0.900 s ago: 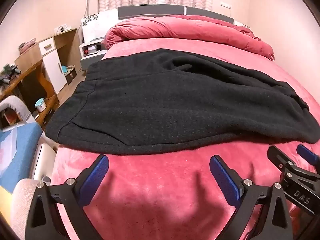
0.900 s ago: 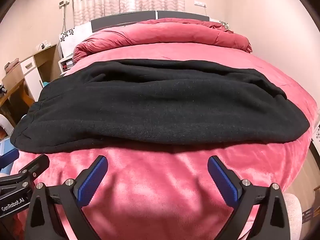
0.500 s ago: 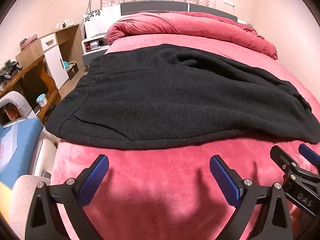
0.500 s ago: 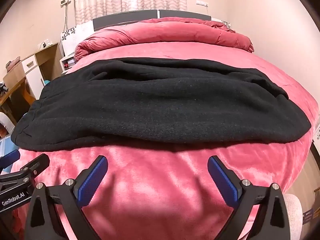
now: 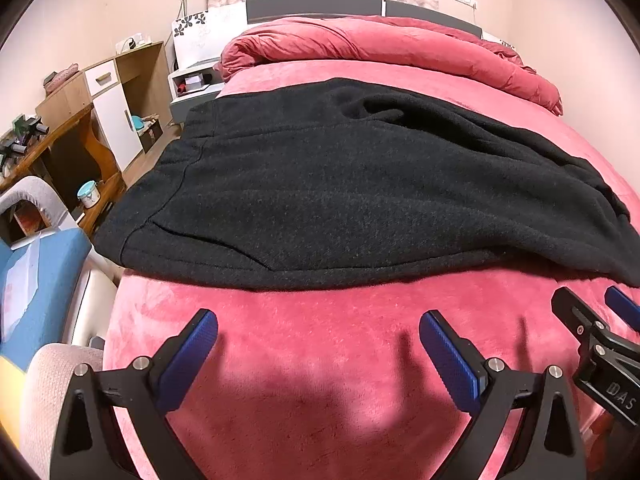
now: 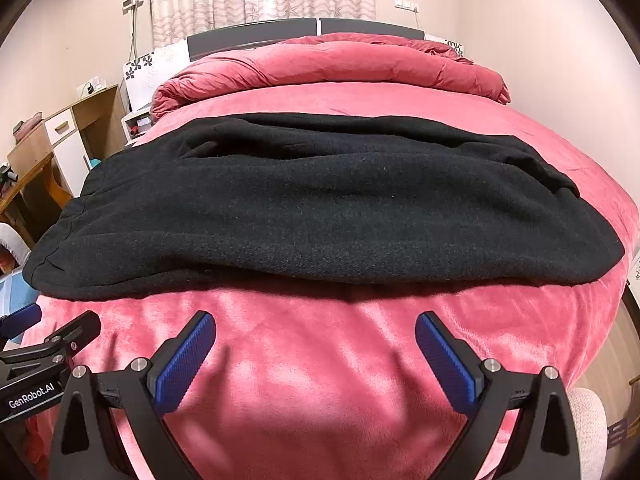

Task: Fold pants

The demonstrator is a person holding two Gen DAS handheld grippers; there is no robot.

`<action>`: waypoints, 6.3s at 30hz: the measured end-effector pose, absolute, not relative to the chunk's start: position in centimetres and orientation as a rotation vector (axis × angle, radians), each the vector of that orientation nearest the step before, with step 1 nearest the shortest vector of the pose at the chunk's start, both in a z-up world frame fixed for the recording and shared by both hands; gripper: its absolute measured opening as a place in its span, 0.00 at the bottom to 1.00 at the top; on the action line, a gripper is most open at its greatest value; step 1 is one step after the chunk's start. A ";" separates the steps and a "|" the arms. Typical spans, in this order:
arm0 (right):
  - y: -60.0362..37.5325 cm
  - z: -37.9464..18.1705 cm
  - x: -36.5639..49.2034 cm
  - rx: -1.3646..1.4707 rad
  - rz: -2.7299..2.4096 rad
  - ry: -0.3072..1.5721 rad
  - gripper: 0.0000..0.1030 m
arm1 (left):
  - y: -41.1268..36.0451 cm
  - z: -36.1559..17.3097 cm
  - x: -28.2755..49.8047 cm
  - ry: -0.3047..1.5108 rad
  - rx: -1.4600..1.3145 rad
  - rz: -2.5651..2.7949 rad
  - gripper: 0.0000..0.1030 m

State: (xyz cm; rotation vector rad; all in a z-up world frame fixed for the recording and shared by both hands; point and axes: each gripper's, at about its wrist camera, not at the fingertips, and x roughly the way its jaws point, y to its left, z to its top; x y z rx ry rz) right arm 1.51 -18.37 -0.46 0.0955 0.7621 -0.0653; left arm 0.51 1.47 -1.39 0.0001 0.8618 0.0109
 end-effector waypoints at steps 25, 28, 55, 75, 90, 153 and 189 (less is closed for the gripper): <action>-18.4 -0.8 1.7 0.110 -0.055 0.776 0.99 | 1.7 -2.0 0.7 0.894 -0.005 0.027 0.98; -18.4 -0.8 1.6 0.106 -0.056 0.777 0.99 | 1.7 -2.1 0.7 0.894 -0.005 0.027 0.98; -18.9 -0.9 2.1 0.136 -0.054 0.785 0.99 | 1.5 -1.9 1.4 0.944 -0.026 -0.079 0.98; -36.0 4.3 8.4 0.132 -0.204 0.756 0.99 | 2.2 4.4 16.1 0.856 0.036 -0.085 0.99; -57.8 4.4 27.8 0.193 -0.427 0.913 0.88 | 4.2 0.9 32.6 0.971 0.025 0.110 0.99; -64.9 -3.0 -2.1 0.891 -0.473 0.818 0.55 | 19.4 -0.4 6.1 0.942 -0.337 0.229 1.00; -67.4 0.0 1.3 1.069 -0.382 0.565 0.13 | 19.8 -2.1 9.9 1.072 -0.353 0.172 0.62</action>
